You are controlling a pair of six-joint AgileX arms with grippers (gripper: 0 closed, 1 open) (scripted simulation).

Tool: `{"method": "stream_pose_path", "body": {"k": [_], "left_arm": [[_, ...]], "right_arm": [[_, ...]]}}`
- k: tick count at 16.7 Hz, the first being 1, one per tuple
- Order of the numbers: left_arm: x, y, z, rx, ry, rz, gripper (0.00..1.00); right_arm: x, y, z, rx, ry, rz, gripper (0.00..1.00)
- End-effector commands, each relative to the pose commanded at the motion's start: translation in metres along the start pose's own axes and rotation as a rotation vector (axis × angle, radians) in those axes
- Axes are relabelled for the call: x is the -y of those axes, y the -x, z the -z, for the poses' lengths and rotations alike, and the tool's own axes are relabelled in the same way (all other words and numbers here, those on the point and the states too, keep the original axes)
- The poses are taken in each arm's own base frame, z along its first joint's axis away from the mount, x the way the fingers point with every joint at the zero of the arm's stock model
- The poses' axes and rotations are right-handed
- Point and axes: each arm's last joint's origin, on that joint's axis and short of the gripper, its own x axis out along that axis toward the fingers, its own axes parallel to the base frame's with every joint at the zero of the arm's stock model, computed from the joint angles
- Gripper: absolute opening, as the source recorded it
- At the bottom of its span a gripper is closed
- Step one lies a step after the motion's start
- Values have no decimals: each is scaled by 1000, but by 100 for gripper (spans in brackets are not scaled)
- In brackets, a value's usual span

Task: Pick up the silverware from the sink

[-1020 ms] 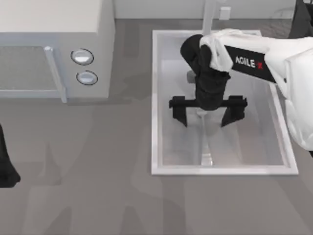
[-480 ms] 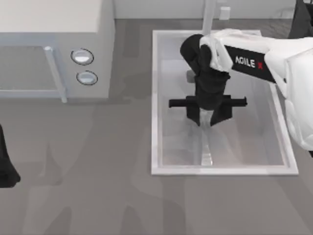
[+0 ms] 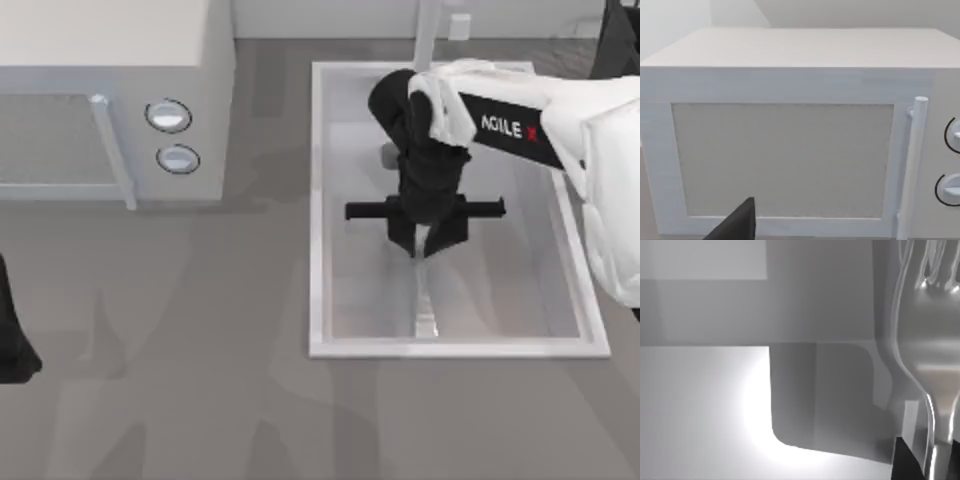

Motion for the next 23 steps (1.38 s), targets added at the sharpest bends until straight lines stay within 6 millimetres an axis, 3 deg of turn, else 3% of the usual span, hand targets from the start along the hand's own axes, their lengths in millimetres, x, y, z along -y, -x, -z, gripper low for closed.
{"method": "stream_pose_path", "body": {"k": [1,3,6,12,14,16,21,23], "left_arm": [[0,0,0,0,0,0,100],[0,0,0,0,0,0,100],[0,0,0,0,0,0,100],[0,0,0,0,0,0,100],[0,0,0,0,0,0,100],[0,0,0,0,0,0,100],[0,0,0,0,0,0,100],[0,0,0,0,0,0,100]], "right_arm": [[1,23,-4,42,7,0,0],[0,27,-5,42,7,0,0],[-3,51,-10,42,7,0,0],[-2,143,-9,32,7,5,0],[0,165,-6,39,7,1,0],[1,173,-4,42,7,0,0],[1,173,-4,43,8,-1,0],[9,180,-4,47,8,-3,0]]}}
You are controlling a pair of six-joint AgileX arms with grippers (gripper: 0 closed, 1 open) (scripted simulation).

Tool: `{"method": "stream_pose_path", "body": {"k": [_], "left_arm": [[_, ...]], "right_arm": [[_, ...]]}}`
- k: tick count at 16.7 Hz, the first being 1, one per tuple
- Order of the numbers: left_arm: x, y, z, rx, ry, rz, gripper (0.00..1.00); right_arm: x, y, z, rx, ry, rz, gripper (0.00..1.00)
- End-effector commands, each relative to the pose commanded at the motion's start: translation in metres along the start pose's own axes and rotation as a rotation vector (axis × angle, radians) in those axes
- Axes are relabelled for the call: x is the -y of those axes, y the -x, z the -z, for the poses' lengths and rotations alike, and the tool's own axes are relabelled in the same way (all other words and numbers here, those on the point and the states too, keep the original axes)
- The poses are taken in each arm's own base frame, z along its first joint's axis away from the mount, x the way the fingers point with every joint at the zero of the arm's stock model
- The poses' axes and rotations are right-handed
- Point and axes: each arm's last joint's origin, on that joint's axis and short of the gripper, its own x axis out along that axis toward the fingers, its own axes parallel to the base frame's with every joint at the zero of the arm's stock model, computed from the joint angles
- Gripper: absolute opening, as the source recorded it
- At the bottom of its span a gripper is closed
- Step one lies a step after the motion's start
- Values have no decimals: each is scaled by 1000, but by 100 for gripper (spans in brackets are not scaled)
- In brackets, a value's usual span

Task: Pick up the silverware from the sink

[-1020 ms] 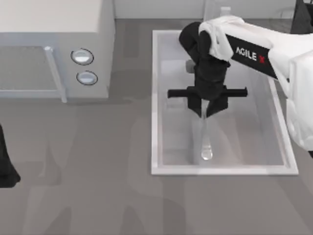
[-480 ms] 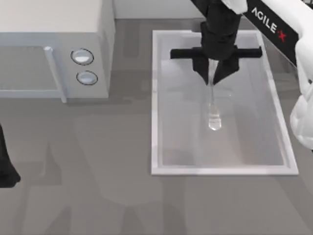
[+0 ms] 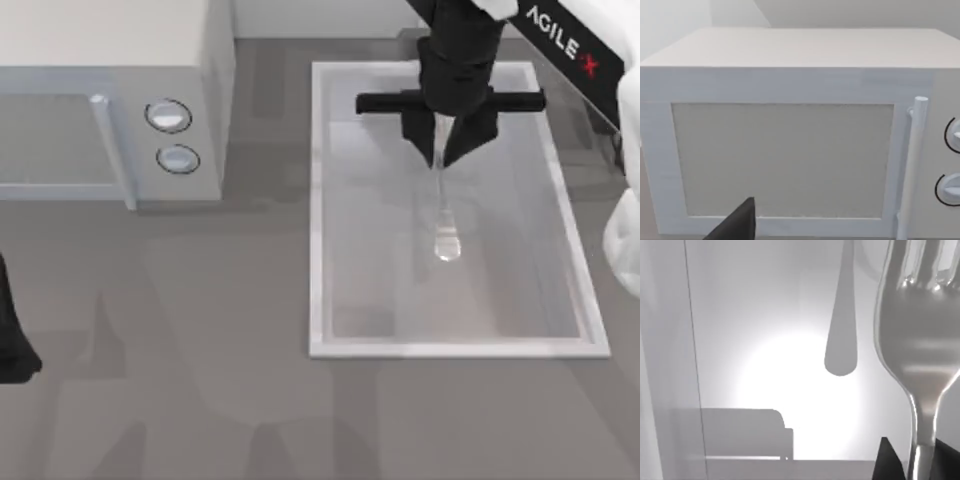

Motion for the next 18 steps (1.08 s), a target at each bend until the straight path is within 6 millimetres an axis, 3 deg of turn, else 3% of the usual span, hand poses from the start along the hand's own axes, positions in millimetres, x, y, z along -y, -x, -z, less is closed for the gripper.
{"method": "stream_pose_path", "body": {"k": [3,7,13,16,18], "left_arm": [[0,0,0,0,0,0,100],[0,0,0,0,0,0,100],[0,0,0,0,0,0,100],[0,0,0,0,0,0,100],[0,0,0,0,0,0,100]], "right_arm": [[29,23,2,10,0,-3,0],[90,55,23,-13,-1,7,0],[180,78,106,-78,-5,12,0],[207,85,144,-64,-7,6,0],[217,87,160,-52,-8,4,0]]}}
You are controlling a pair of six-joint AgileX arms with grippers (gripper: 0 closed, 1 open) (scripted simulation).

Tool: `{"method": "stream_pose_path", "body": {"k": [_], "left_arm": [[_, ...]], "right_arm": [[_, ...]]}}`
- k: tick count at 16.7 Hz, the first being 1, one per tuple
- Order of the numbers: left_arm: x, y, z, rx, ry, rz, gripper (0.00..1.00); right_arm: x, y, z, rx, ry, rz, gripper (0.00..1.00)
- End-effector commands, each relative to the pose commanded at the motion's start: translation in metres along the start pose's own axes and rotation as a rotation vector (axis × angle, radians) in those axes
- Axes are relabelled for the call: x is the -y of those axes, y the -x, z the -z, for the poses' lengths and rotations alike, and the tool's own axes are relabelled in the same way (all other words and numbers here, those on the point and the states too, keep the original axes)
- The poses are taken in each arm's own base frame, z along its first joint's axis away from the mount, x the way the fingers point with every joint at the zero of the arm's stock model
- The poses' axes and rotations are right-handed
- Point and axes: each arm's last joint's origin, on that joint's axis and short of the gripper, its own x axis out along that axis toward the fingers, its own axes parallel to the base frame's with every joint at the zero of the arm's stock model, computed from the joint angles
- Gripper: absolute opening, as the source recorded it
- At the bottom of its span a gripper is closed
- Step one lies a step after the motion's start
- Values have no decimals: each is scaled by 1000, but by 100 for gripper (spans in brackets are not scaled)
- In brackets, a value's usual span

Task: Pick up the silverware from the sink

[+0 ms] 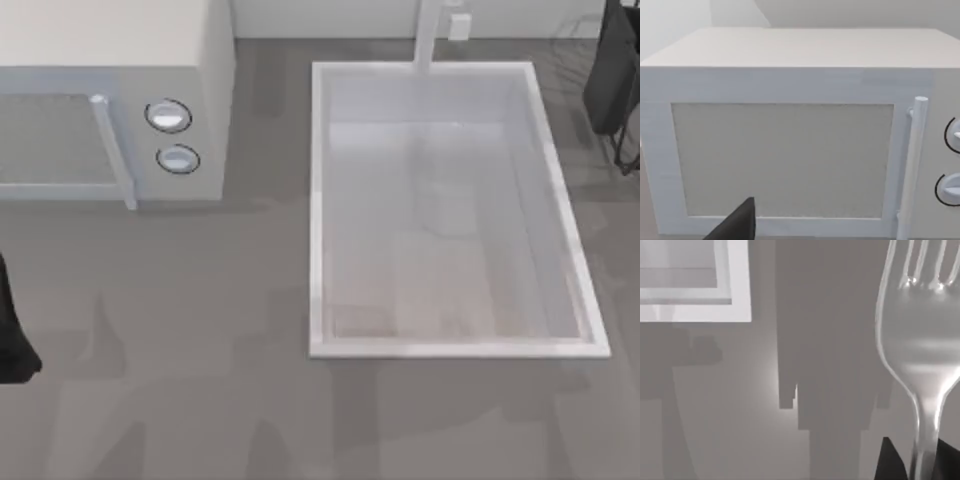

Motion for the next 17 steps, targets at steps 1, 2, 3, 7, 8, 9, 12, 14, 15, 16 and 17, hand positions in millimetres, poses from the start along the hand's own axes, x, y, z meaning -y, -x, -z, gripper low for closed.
{"method": "stream_pose_path", "body": {"k": [1,2,3,7,8,9,12,14,15,16,17], "left_arm": [[0,0,0,0,0,0,100],[0,0,0,0,0,0,100],[0,0,0,0,0,0,100],[0,0,0,0,0,0,100],[0,0,0,0,0,0,100],[0,0,0,0,0,0,100],[0,0,0,0,0,0,100],[0,0,0,0,0,0,100],[0,0,0,0,0,0,100],[0,0,0,0,0,0,100],[0,0,0,0,0,0,100]], "right_arm": [[3,0,4,3,0,0,0],[4,0,6,5,0,-1,0],[4,0,6,5,0,-1,0],[2,-1,5,0,3,0,0],[2,-5,5,-1,2,0,0],[2,-11,4,-4,2,0,0],[3,-43,0,4,2,0,0],[3,-68,-1,18,1,0,0],[3,-80,0,21,1,0,0],[3,-91,1,19,1,0,0],[3,-100,3,13,0,0,0]]}}
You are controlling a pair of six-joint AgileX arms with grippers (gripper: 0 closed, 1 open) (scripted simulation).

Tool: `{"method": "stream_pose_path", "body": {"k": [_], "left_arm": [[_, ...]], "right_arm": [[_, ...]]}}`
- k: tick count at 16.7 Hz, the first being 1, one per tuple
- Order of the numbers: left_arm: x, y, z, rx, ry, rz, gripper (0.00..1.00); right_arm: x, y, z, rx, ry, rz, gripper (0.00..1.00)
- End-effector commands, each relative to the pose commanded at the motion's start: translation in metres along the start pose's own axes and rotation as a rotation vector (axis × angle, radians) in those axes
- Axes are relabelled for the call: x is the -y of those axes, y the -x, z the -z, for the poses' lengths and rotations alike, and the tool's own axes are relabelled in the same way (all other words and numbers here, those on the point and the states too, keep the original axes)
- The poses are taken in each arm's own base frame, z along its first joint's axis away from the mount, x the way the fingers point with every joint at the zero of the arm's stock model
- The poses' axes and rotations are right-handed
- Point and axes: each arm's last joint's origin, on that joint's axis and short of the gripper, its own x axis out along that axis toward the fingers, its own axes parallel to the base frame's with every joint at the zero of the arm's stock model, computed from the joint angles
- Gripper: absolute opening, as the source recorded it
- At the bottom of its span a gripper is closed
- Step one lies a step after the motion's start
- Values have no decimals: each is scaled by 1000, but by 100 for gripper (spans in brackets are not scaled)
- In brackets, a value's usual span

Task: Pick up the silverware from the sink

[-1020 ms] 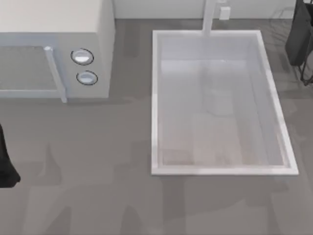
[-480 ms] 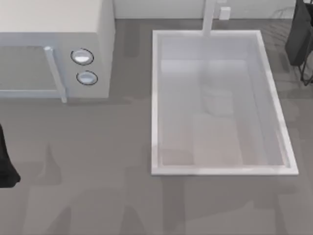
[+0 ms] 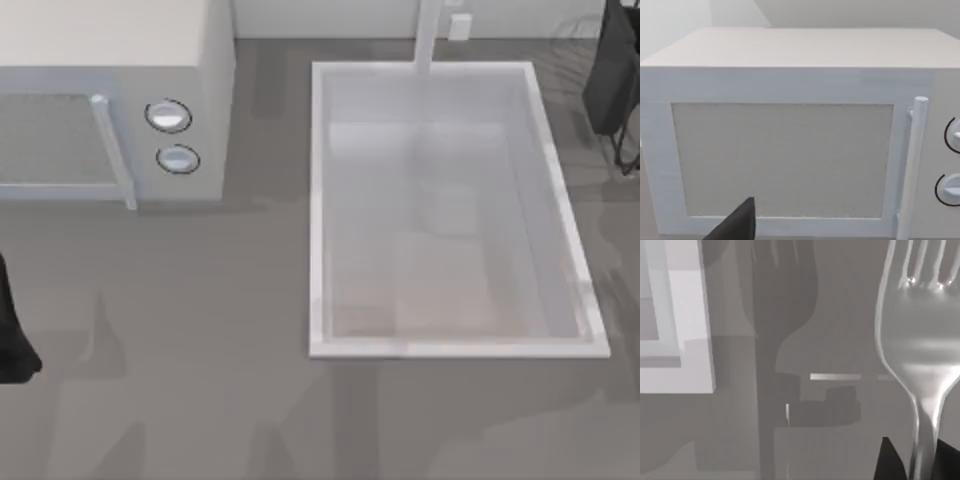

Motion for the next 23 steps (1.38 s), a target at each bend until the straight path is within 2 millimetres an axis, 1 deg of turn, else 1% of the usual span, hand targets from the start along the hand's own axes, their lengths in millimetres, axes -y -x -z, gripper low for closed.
{"method": "stream_pose_path", "body": {"k": [2,6,19,20,23], "left_arm": [[0,0,0,0,0,0,100],[0,0,0,0,0,0,100],[0,0,0,0,0,0,100],[0,0,0,0,0,0,100],[0,0,0,0,0,0,100]], "right_arm": [[0,-9,2,-8,0,0,0],[0,-10,2,-9,0,0,0],[0,-10,2,-9,0,0,98],[0,-10,2,-9,0,0,100],[0,-10,2,-9,0,0,100]]}}
